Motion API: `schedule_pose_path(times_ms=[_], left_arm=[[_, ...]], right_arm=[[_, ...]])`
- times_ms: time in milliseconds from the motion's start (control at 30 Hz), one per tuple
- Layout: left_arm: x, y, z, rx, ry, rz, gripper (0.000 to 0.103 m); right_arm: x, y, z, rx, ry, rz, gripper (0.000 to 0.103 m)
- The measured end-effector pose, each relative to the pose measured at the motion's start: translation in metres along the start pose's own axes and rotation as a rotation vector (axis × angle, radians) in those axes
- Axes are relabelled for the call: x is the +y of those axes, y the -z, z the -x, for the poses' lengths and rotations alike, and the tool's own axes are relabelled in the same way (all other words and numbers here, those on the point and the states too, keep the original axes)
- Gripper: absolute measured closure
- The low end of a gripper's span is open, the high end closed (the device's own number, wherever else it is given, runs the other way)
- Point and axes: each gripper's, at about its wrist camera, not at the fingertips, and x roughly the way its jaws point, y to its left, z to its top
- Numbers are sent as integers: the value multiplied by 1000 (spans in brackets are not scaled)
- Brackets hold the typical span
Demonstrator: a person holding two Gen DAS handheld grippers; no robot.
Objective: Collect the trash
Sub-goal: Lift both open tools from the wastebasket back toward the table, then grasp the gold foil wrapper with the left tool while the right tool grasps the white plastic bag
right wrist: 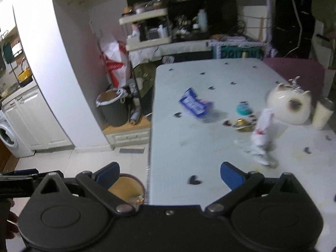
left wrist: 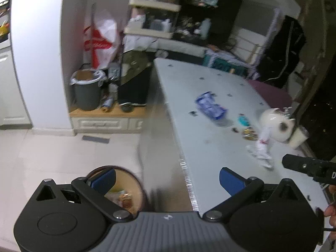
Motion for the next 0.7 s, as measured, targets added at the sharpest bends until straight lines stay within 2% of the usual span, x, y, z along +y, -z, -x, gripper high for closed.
schedule_pose_path(times_ms=[367,533,700], left_arm=[[-104,5,-9,-71,65,-46,0],[-139,3,-21,-92,77,-71,0],[-174,2,-40,-101,64,-144,0]], right_arm=[[-96,-1,36,-69,44,-16,0],[-135,-4,33,-84,56,-45,0],[-178,-15,12,-87,68,-87,0]])
